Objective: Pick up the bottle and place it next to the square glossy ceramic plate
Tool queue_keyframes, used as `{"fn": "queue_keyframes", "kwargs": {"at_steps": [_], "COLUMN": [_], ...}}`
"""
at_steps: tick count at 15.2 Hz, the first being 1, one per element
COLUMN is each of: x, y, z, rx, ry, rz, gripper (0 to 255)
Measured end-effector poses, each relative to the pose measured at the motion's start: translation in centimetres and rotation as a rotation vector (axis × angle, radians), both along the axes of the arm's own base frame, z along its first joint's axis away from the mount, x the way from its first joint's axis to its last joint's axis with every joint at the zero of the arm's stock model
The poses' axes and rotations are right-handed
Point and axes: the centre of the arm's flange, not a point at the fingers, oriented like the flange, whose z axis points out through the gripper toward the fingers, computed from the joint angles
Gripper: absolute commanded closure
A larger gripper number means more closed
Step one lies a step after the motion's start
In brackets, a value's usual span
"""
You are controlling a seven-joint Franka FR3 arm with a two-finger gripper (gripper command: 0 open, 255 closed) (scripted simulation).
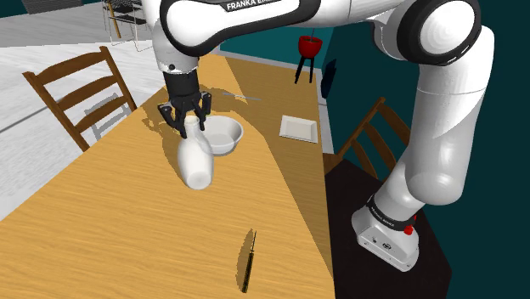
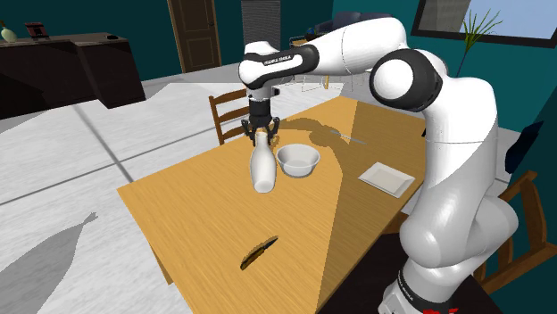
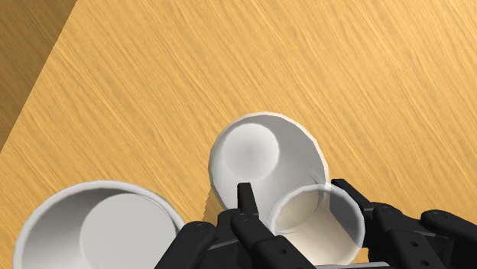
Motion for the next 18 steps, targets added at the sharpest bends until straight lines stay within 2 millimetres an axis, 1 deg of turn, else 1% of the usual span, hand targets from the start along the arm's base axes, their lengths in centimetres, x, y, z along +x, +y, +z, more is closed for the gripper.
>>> {"fn": "queue_keyframes", "kwargs": {"at_steps": [13,15,16,18], "x": [0.0,-0.4,0.1,-0.1], "y": [0.0,-1.3,-2.3,-4.7], "z": [6.8,8.0,9.1,10.2], "rx": [0.0,0.0,0.0,0.0], "ry": [0.0,0.0,-0.001,0.0], "rz": [0.0,0.0,0.0,-0.001], "gripper": [255,255,255,255]}}
